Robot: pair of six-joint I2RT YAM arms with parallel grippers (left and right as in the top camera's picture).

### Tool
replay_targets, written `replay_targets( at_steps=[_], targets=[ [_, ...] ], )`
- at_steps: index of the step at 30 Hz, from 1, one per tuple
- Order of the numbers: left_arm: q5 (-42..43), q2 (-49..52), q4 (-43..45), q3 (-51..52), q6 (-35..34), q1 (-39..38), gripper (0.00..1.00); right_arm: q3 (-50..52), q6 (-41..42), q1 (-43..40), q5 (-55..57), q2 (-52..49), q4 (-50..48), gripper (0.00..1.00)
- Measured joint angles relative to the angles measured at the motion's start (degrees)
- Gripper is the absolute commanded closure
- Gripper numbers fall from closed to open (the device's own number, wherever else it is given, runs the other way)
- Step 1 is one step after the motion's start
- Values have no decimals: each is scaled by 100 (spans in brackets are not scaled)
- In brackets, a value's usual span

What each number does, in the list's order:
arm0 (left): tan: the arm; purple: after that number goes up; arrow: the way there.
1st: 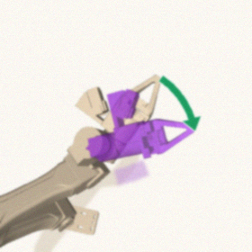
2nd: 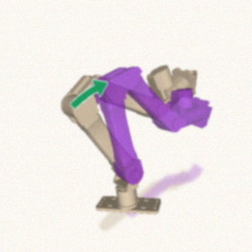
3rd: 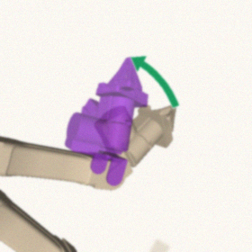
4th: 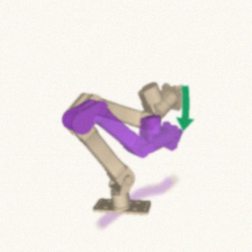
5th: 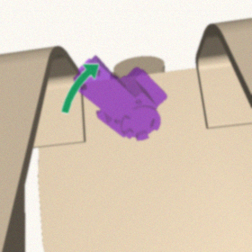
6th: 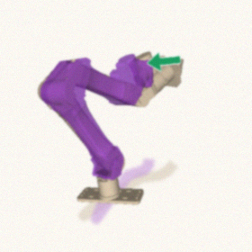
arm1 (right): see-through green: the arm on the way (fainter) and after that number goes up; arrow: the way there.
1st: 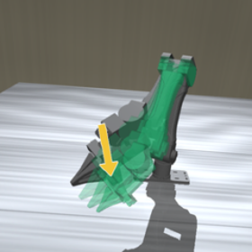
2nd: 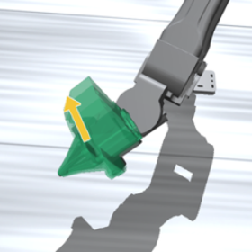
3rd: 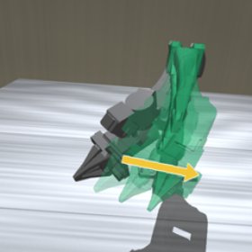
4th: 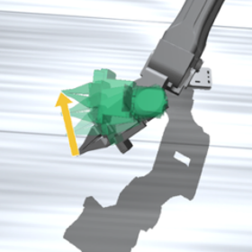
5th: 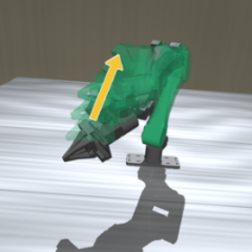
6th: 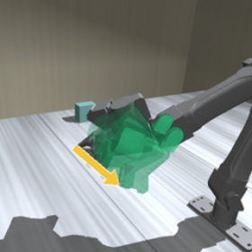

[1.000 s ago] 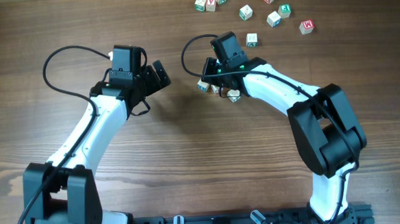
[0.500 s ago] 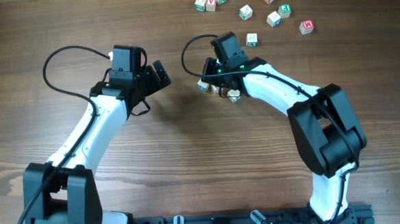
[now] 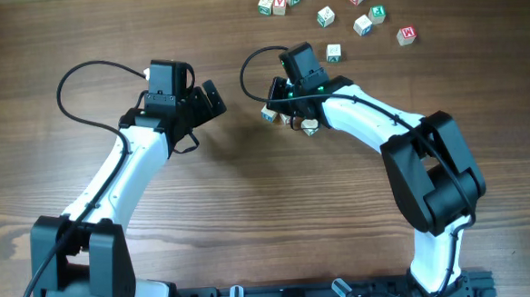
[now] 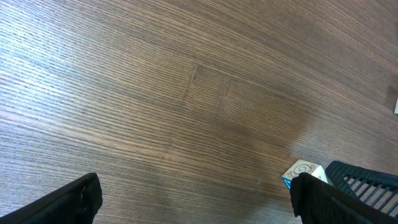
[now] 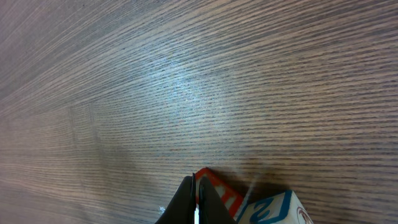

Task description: Form a circle

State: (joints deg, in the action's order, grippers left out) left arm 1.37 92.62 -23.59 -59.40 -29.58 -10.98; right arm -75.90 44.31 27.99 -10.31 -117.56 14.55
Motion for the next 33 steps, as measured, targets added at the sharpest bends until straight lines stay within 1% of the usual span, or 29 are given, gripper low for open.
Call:
replay_targets(
  at_steps=[33],
  targets=[
    [0, 0, 0, 0, 0, 0, 0, 0, 42, 0, 0, 0, 66, 95]
  ],
)
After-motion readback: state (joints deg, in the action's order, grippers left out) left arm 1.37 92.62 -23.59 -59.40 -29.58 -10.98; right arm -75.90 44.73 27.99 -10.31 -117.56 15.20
